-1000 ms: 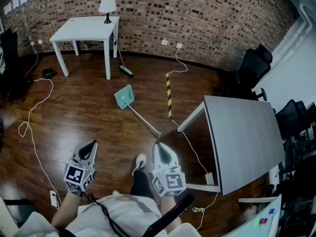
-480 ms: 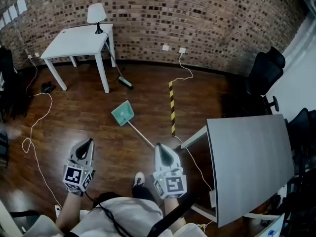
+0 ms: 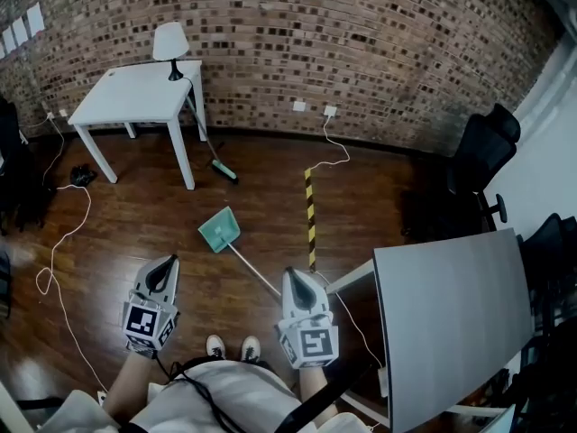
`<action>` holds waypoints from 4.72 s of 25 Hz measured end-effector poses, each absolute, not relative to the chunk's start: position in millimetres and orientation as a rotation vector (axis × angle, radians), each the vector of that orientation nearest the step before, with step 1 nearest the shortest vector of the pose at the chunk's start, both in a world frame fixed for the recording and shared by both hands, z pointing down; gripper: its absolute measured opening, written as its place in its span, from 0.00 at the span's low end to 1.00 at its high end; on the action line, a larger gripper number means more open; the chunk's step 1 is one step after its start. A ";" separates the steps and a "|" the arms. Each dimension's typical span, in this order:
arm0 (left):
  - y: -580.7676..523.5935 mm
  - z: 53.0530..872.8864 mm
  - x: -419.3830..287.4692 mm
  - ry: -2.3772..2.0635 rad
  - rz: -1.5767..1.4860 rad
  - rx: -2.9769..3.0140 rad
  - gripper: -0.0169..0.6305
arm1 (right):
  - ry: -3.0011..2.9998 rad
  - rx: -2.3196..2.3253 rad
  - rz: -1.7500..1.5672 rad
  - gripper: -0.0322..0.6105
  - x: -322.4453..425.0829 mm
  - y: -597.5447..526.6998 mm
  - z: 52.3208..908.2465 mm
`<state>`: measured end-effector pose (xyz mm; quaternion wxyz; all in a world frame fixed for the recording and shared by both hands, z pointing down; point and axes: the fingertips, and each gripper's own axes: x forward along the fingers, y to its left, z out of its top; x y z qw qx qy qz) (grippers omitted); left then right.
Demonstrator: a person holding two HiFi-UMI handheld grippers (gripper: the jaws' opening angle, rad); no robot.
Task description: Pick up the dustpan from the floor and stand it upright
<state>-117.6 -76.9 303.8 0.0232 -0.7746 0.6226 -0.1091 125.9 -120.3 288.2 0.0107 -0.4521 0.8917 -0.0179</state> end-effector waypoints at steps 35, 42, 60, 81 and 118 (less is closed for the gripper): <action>-241.9 539.3 -90.8 1.519 -0.547 -2.876 0.02 | 2.808 -1.953 -0.451 0.25 207.8 -198.1 598.2; -304.5 684.0 -59.9 1.524 -0.592 -2.888 0.02 | 2.798 -2.023 -0.544 0.25 240.2 -222.1 749.9; -348.4 1004.0 -41.8 1.411 -0.654 -2.923 0.01 | 2.787 -2.160 -0.740 0.25 255.4 -192.6 1106.1; -345.8 1119.7 -60.5 1.419 -0.720 -2.900 0.01 | 2.871 -2.305 -0.851 0.26 271.4 -183.6 1285.8; -318.0 809.6 -144.9 2.071 -0.449 -2.840 0.01 | 3.044 -2.381 -0.092 0.23 225.0 -355.0 848.2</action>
